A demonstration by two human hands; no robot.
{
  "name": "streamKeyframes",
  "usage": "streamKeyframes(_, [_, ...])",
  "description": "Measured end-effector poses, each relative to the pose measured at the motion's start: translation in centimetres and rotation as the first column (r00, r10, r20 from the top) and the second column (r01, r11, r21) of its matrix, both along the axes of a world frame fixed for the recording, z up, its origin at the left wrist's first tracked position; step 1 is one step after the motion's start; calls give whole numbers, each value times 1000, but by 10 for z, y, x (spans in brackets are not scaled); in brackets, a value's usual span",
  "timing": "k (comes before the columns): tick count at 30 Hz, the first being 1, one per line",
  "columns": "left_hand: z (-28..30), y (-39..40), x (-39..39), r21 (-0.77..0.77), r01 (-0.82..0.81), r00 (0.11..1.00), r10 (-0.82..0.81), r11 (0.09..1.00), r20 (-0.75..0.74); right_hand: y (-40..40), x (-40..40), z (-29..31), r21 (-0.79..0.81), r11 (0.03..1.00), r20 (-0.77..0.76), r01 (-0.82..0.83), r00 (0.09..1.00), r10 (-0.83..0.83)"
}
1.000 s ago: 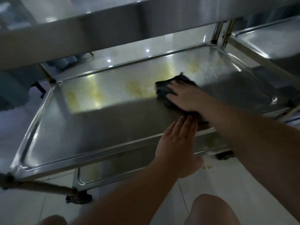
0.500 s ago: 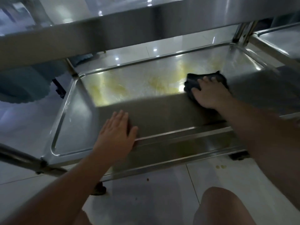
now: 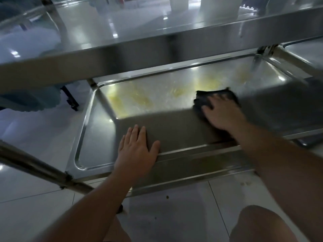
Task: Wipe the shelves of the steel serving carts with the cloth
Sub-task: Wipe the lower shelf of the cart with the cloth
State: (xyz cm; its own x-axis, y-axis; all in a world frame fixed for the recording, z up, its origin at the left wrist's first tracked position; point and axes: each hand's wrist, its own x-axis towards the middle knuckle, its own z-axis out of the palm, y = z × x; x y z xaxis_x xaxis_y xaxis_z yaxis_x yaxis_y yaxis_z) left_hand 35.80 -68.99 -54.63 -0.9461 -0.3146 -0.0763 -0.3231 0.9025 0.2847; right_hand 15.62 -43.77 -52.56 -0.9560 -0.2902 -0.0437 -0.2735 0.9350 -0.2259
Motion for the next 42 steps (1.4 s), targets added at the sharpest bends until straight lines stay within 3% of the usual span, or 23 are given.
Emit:
streamKeyframes(4, [19,-34,3,181,13,1000,-17,983,24,18,-5,-1,59,992,38,111,993,-113])
streamKeyframes(8, [21,-84,51,-81,-153,988,154,985,3,0,2,-1,74,985,52,153,986,-157])
streamKeyframes(11, [13,-91,74,-118,-258,966,257,959,-24,-32,15,1,85,986,66,143,987,-149])
streamKeyframes(15, [5,-87,69,-146,-277,960,268,950,-77,-133,61,1,38,999,54,14,998,-16])
streamKeyframes(19, [0,-92,73,-163,-264,964,253,951,-87,-240,119,0,-57,968,54,-244,967,247])
streamKeyframes(21, [0,-91,74,-156,-263,963,249,952,-102,-267,133,1,-79,929,73,-361,927,367])
streamKeyframes(24, [-2,-91,75,-131,-261,962,245,956,-121,-261,126,-1,-72,911,67,-407,909,411])
streamKeyframes(26, [-5,-93,75,-133,-260,962,245,956,-119,-231,104,-5,-52,946,27,-321,946,322])
streamKeyframes(29, [-9,-94,75,-152,-256,964,240,955,-116,-160,60,-6,16,999,-44,-36,998,37])
streamKeyframes(33, [-12,-93,74,-176,-249,965,229,952,-127,-109,36,-3,28,955,55,295,953,-297])
streamKeyframes(35, [-13,-94,73,-185,-255,964,235,949,-125,-135,44,-3,26,946,63,323,944,-324])
streamKeyframes(39, [-12,-94,75,-139,-259,956,233,956,-177,-239,81,-6,-2,997,19,-72,997,72])
streamKeyframes(42, [-12,-94,76,-58,-289,934,268,956,-238,-317,108,-3,-36,873,67,-487,870,488])
